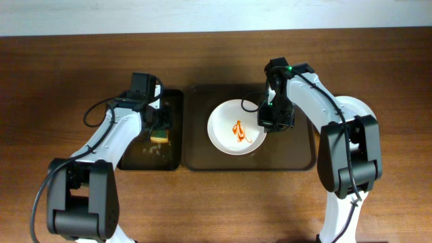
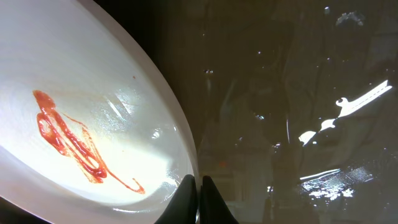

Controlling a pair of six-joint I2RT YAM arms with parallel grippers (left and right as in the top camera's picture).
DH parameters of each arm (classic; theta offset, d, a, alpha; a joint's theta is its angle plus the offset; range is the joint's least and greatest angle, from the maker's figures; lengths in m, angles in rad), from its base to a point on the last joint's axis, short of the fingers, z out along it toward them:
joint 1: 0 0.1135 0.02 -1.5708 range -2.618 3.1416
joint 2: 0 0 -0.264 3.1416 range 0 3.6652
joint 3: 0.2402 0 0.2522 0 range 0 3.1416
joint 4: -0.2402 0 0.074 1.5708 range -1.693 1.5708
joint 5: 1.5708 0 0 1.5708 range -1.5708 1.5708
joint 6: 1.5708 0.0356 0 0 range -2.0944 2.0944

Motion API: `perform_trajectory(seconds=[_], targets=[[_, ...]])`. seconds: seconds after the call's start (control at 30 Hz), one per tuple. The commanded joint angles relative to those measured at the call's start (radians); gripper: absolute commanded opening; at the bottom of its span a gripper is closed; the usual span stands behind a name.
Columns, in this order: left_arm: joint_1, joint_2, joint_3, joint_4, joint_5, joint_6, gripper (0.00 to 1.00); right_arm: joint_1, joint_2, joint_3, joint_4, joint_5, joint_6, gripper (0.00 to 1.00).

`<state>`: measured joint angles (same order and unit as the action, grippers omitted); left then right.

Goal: Clean dirty plates on tray and stack at the side
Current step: 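Move the right gripper to the last plate and grasp its rim, then lift the sponge with the left gripper toward the last plate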

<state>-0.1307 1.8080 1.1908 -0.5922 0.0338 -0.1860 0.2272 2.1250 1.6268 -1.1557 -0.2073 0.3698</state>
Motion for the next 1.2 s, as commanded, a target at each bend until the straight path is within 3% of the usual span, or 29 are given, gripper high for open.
perform_trajectory(seconds=[0.0, 0.17, 0.2, 0.23, 0.33, 0.37, 1.17], targets=[[-0.008, 0.026, 0.014, 0.022, 0.000, 0.001, 0.61, 0.003, -0.030, -0.001, -0.005, 0.014, 0.002, 0.04], [-0.024, 0.100, 0.014, 0.024, 0.000, 0.001, 0.57, 0.003, -0.030, -0.001, -0.005, 0.014, 0.002, 0.04], [-0.025, 0.110, 0.014, 0.024, 0.000, 0.001, 0.52, 0.003, -0.030, -0.001, -0.005, 0.014, 0.002, 0.04], [-0.024, 0.113, 0.014, 0.027, 0.000, 0.001, 0.32, 0.003, -0.030, -0.001, -0.005, 0.014, 0.002, 0.04], [-0.024, 0.113, 0.014, 0.030, 0.000, 0.001, 0.04, 0.003, -0.030, -0.001, -0.005, 0.014, 0.002, 0.04], [-0.024, 0.113, 0.014, 0.028, 0.000, 0.001, 0.00, 0.003, -0.030, -0.001, -0.005, 0.014, 0.002, 0.04], [-0.025, -0.378, 0.047, -0.010, -0.056, 0.001, 0.00, 0.002, -0.030, -0.001, -0.009, 0.029, 0.002, 0.04]])
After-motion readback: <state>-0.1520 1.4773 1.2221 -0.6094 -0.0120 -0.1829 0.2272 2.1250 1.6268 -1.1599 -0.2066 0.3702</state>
